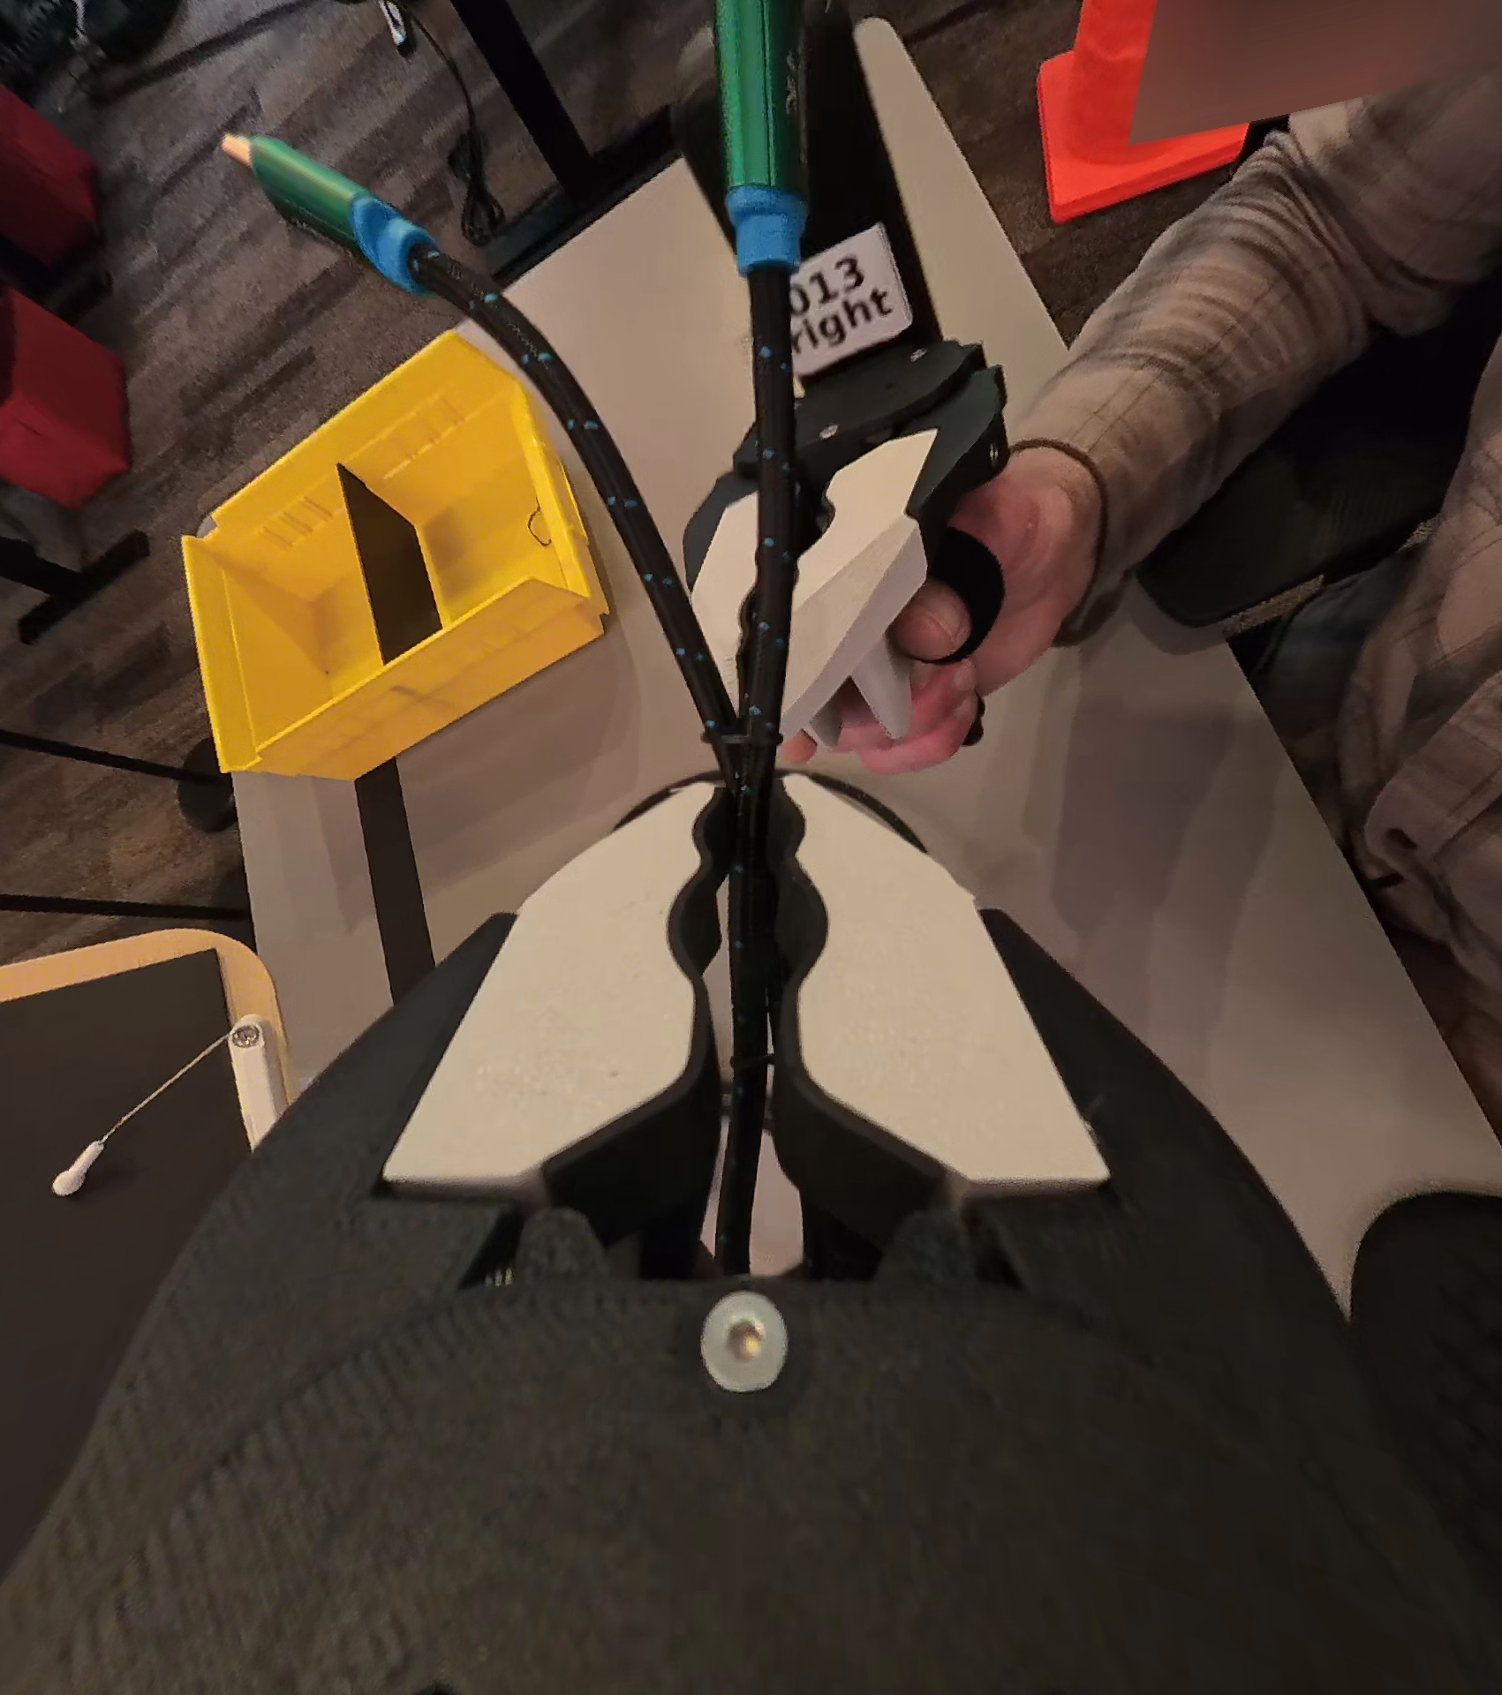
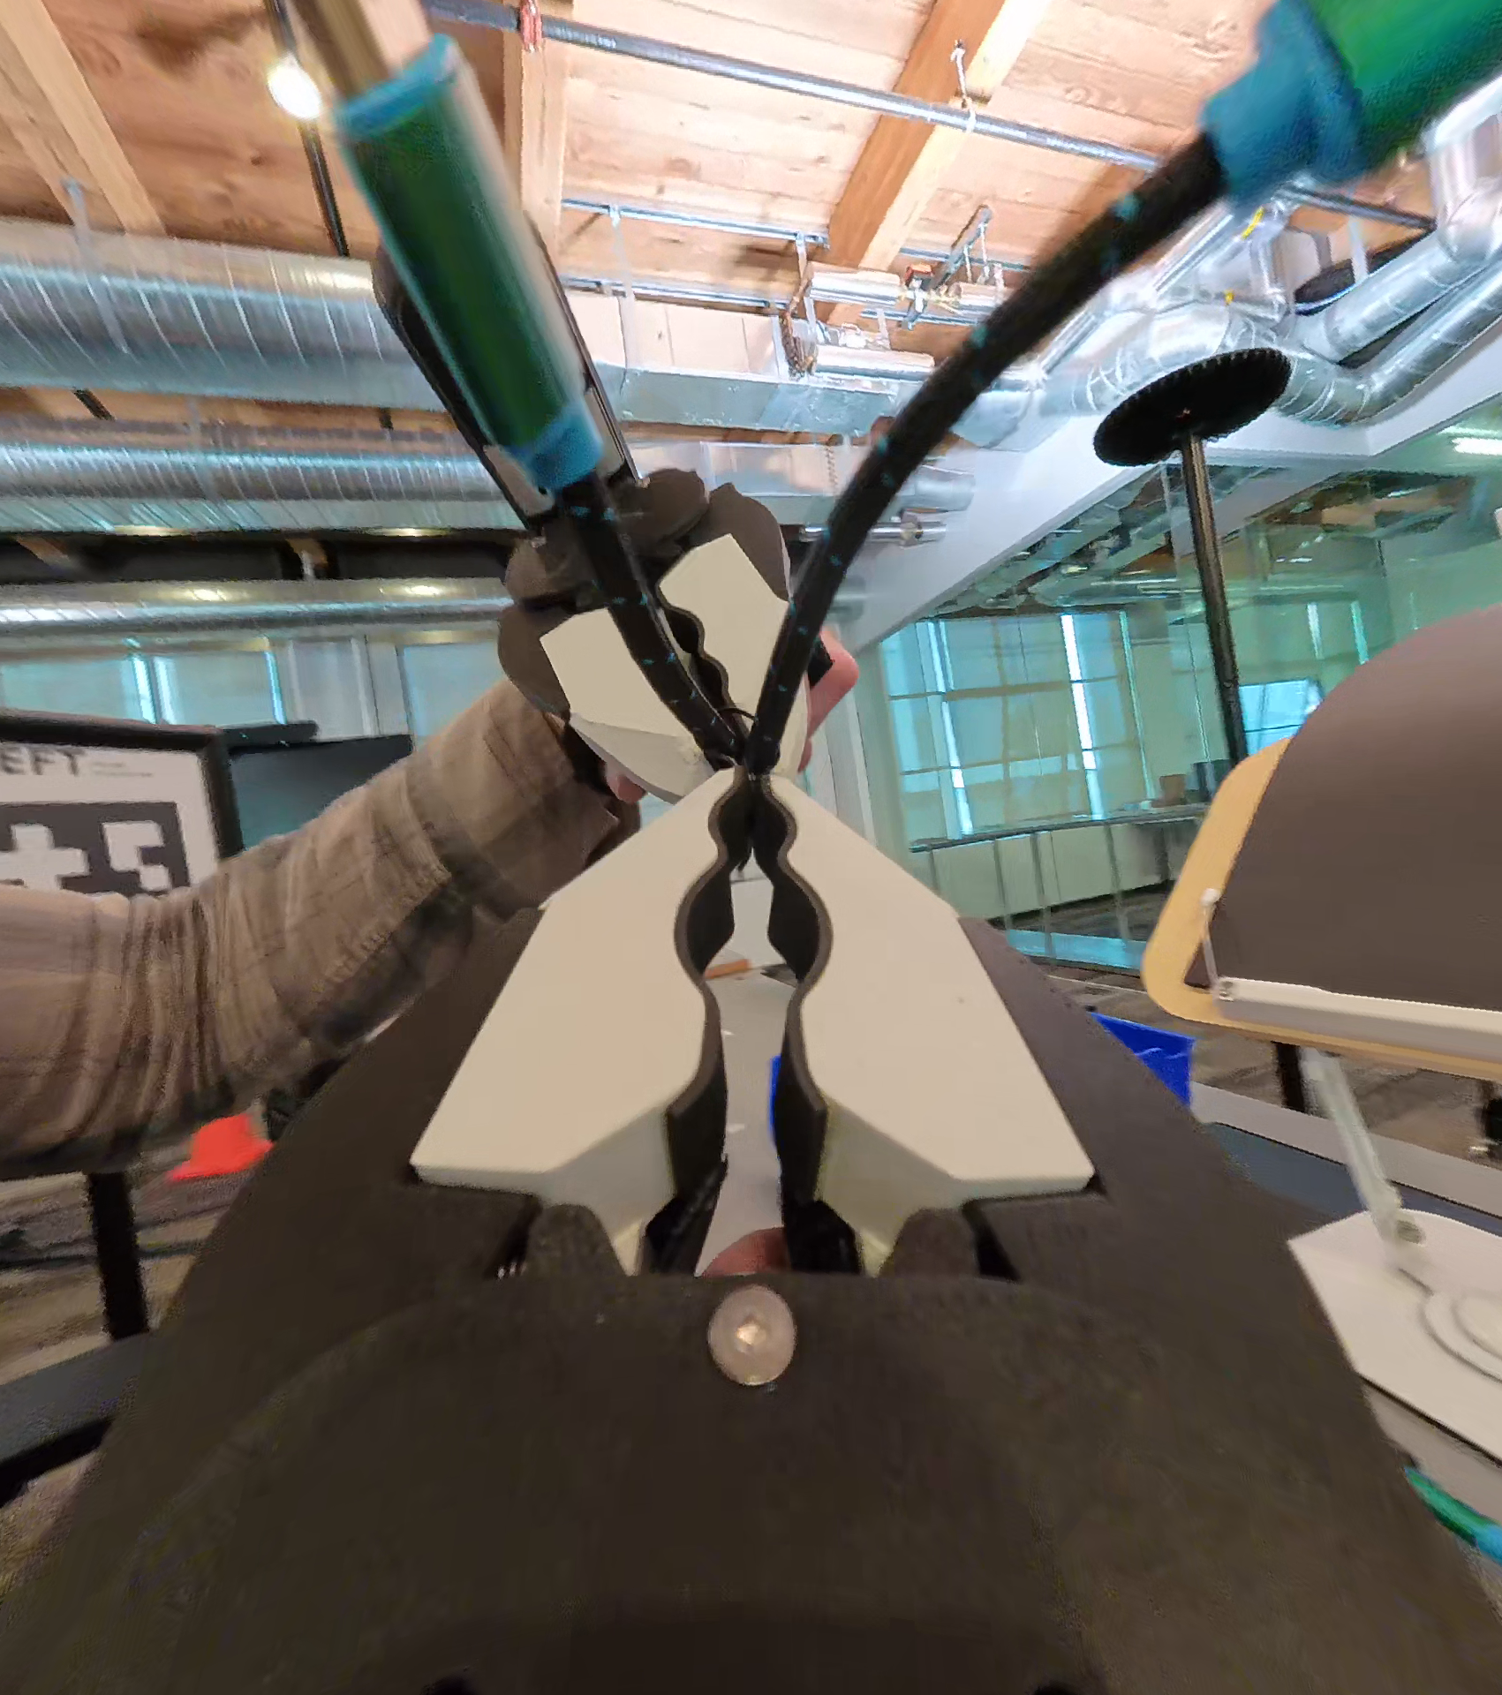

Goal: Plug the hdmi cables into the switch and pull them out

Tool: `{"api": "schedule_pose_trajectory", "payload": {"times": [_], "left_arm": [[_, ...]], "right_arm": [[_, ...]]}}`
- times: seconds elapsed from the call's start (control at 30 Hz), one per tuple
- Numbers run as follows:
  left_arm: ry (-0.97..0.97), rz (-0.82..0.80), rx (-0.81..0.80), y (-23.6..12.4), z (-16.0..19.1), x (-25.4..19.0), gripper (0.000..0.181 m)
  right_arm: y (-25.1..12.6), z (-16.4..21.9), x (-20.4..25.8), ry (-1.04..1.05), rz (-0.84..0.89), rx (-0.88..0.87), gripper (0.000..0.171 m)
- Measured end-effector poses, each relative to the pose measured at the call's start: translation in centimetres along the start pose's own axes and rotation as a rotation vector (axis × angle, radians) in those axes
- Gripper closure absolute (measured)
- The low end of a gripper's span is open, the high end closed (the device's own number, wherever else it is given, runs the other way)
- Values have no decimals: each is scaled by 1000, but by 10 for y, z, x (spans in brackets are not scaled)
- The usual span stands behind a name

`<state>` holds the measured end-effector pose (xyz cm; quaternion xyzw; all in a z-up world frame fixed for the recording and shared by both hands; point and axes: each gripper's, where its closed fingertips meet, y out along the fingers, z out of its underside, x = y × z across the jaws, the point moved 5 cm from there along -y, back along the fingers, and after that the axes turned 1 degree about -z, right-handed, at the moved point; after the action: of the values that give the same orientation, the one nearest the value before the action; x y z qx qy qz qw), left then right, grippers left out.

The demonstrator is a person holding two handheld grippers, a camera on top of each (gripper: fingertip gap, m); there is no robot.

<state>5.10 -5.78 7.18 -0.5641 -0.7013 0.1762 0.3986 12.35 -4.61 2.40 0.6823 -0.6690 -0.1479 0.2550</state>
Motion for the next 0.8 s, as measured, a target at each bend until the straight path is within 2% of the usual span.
{"api": "schedule_pose_trajectory", "payload": {"times": [0.17,0.3,0.47,0.8], "left_arm": [[-43,-49,-152,3,-3,2,174],[-80,-66,-221,4,-1,-2,174],[-41,-139,-219,6,0,-5,174],[-17,-167,-222,3,1,-10,174]], "right_arm": [[-3,-9,-1,70,-21,-68,171],[-4,-10,0,45,-17,-62,171],[-5,-12,0,79,-20,-60,171],[-6,-16,6,61,-39,-45,171]]}}
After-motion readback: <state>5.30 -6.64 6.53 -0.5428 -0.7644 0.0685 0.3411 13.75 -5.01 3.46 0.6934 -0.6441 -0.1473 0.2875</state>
